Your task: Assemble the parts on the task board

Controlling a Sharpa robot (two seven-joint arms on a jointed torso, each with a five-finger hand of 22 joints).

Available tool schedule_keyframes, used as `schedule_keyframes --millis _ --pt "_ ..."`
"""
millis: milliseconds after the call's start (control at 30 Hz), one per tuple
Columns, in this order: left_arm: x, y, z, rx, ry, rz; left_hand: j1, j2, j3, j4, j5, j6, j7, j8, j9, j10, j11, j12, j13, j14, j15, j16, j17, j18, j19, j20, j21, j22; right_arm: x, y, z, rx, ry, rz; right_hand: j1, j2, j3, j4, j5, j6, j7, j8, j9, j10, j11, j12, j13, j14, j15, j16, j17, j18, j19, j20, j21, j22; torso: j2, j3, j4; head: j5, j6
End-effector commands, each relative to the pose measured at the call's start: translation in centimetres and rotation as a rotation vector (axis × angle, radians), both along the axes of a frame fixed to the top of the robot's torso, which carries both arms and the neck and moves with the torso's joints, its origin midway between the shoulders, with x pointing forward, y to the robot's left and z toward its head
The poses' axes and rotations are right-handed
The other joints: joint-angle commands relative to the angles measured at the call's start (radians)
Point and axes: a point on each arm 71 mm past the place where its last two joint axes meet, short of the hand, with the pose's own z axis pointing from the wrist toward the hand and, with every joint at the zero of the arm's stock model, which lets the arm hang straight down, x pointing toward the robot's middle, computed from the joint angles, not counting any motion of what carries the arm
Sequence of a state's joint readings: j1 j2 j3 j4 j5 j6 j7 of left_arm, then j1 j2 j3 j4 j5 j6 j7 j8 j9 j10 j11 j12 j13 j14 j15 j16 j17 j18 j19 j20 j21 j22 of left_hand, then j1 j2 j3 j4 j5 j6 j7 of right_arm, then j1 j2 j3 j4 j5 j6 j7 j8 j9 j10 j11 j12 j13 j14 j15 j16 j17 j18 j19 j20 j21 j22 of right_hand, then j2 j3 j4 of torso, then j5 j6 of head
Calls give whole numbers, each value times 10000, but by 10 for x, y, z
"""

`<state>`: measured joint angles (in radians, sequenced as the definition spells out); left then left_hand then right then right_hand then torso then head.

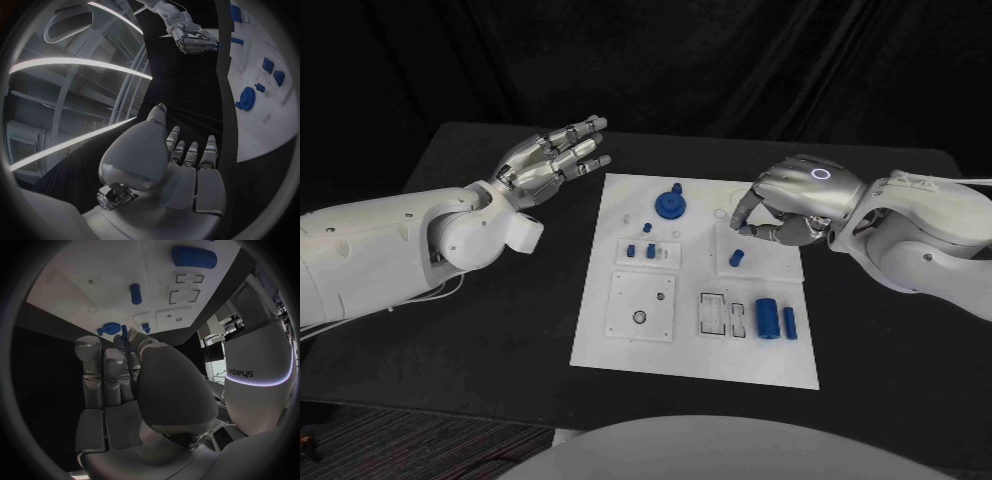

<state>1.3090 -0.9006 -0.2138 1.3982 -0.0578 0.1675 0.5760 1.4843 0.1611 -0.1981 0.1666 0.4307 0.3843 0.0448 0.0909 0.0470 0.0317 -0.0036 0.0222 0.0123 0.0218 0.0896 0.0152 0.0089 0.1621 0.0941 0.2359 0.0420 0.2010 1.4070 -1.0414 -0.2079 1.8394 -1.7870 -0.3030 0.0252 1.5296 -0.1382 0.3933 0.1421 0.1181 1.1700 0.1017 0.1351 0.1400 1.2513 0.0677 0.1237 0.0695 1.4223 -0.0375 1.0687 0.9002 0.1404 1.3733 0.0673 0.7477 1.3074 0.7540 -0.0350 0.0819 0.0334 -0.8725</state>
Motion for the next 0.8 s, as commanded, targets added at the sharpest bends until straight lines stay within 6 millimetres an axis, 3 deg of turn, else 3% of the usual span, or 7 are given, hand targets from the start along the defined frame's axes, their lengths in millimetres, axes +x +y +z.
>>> schedule_keyframes --millis 33,300,567,800 --pt "-1 -1 0 -121 52 -143 63 35 8 -63 44 76 -13 63 15 14 76 52 10 17 75 45 13 187 -8 66 34 14 -6 11 1 18 98 483 -105 26 -7 75 16 60 3 -46 -16 369 -283 -48 -4 85 2 18 15 -135 84 8 67 919 -14 -3 -2 52 -1" --pt "-1 -2 0 -115 59 -147 78 86 28 -79 43 86 7 76 16 10 101 55 9 1 70 34 6 185 -8 80 31 -9 -8 36 -1 -174 332 1197 -125 28 5 78 66 26 4 -81 -34 379 -285 -87 -9 100 0 -21 -12 -131 87 4 27 910 -16 13 34 76 -1" --pt "-1 -8 -1 -144 101 -303 86 122 40 -94 40 107 38 94 19 9 136 61 10 -17 39 23 0 181 -34 85 14 -71 -7 67 -10 -340 634 1917 -119 43 21 65 112 34 2 -87 -39 401 -291 -104 -8 107 -3 -32 -7 -130 87 2 9 906 -19 2 23 81 -1" --pt "0 -13 -2 -148 142 -430 96 170 58 -110 33 96 68 104 18 0 170 63 8 -47 5 3 -10 176 -71 84 -9 -139 -9 84 -26 -344 1183 2208 -89 44 42 13 196 42 7 -99 -47 427 -295 -132 -6 117 -9 -53 -6 -128 90 -5 -10 904 -9 3 11 165 -1"
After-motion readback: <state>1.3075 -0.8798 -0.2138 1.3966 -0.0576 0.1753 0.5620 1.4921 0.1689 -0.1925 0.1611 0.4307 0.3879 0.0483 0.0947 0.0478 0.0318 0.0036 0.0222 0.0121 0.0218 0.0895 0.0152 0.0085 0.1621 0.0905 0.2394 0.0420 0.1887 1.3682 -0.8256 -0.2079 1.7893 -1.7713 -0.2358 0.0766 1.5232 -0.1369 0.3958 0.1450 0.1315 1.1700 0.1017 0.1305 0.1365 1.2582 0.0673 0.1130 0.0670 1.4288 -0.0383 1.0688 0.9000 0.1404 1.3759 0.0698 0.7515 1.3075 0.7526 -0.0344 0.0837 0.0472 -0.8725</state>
